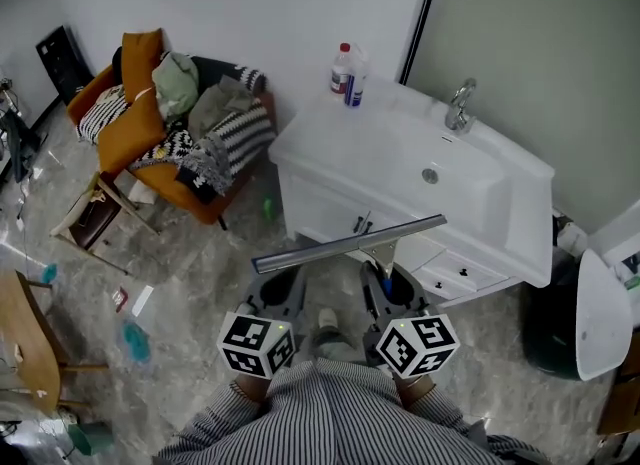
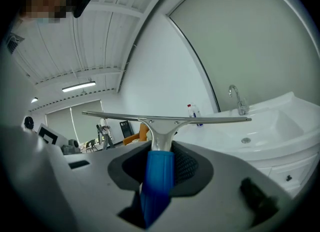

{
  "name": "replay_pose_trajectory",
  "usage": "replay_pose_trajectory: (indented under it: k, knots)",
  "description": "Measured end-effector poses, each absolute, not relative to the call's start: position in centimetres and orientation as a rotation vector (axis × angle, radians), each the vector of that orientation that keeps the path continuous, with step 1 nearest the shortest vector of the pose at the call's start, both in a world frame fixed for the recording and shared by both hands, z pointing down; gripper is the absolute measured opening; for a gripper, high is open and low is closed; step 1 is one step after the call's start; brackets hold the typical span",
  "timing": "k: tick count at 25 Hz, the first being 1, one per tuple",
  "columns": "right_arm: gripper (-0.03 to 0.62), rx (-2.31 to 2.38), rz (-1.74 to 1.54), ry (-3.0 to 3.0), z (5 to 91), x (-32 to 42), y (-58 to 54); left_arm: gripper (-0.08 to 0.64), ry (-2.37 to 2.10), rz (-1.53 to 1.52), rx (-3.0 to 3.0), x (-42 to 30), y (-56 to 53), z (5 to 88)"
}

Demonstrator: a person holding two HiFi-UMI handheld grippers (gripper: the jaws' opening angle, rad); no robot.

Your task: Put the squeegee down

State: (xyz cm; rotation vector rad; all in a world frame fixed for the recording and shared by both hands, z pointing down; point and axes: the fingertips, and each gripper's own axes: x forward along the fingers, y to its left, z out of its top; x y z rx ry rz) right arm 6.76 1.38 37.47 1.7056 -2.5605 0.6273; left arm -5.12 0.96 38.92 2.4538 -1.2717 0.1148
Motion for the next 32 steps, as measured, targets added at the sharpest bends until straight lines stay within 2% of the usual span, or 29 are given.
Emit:
replay_pose_trajectory:
  k: [18, 32]
  knots:
    - [0.103, 1.595, 0.595, -2.623, 36.5, 10.5, -18.9, 0.012, -1.335, 0.097, 2.447, 0.6, -19.2, 37.9]
    - [0.103, 1.568, 0.645, -2.604, 38.1, 11.8, -22.8, 0.012, -1.351, 0.123, 2.394, 2.0, -22.4, 39.6]
